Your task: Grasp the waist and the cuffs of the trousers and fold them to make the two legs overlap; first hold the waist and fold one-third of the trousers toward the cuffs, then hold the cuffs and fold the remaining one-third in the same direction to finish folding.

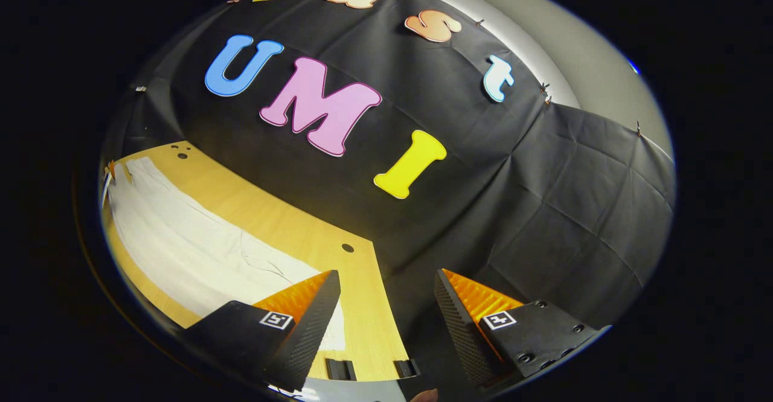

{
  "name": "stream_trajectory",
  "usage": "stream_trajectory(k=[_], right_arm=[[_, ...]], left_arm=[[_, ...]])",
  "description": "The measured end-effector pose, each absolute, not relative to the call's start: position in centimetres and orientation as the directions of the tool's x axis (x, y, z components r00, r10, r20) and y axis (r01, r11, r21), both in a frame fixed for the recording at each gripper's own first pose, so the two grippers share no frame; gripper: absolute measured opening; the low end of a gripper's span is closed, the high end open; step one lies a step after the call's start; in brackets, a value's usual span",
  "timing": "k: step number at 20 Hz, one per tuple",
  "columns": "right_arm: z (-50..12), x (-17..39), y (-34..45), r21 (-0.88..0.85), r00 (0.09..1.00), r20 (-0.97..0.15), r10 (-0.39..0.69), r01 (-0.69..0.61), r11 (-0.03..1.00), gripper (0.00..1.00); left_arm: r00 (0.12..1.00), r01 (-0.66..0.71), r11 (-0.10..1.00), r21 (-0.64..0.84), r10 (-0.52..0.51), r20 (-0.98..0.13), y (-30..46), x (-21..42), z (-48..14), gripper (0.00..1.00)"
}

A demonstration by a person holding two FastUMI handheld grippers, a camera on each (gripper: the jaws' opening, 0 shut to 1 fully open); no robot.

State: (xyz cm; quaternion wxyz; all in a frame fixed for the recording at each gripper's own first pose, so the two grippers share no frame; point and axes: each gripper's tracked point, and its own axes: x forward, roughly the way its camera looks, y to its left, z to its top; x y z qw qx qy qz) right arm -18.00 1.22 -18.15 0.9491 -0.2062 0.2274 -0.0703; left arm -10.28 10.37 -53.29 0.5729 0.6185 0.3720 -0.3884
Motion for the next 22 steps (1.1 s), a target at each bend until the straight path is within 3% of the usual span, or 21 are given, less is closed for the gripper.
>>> stream_trajectory(k=[1,3,4,10,15,22], right_arm=[[-18.6,-18.2,1.1,-0.43,0.884,-0.409,-0.228,0.034,0.902,0.98],[-19.9,-18.4,1.2,-0.459,0.878,-0.427,-0.216,-0.005,0.888,0.97],[-20.8,-18.5,1.3,-0.482,0.874,-0.442,-0.201,-0.042,0.875,0.97],[-30.5,-20.9,3.0,-0.6,0.796,-0.602,-0.068,-0.395,0.695,0.97],[-39.2,-22.5,5.5,-0.549,0.665,-0.746,0.041,-0.648,0.528,0.97],[-47.6,-23.4,5.2,-0.453,0.528,-0.845,0.087,-0.792,0.409,0.97]], left_arm=[[0.4,0.915,-0.06,0.398,0.035,-0.916,10.6,-10.3,-54.0,0.62],[0.424,0.905,-0.061,0.421,0.045,-0.905,10.2,-9.5,-54.7,0.1],[0.432,0.901,-0.064,0.43,0.041,-0.901,10.2,-9.9,-54.4,0.05],[0.432,0.901,-0.053,0.43,0.037,-0.901,10.2,-10.0,-54.3,0.07],[0.439,0.898,-0.04,0.438,0.043,-0.897,10.3,-9.9,-54.2,0.07],[0.427,0.904,-0.032,0.426,0.066,-0.902,10.3,-10.1,-54.3,0.07]])
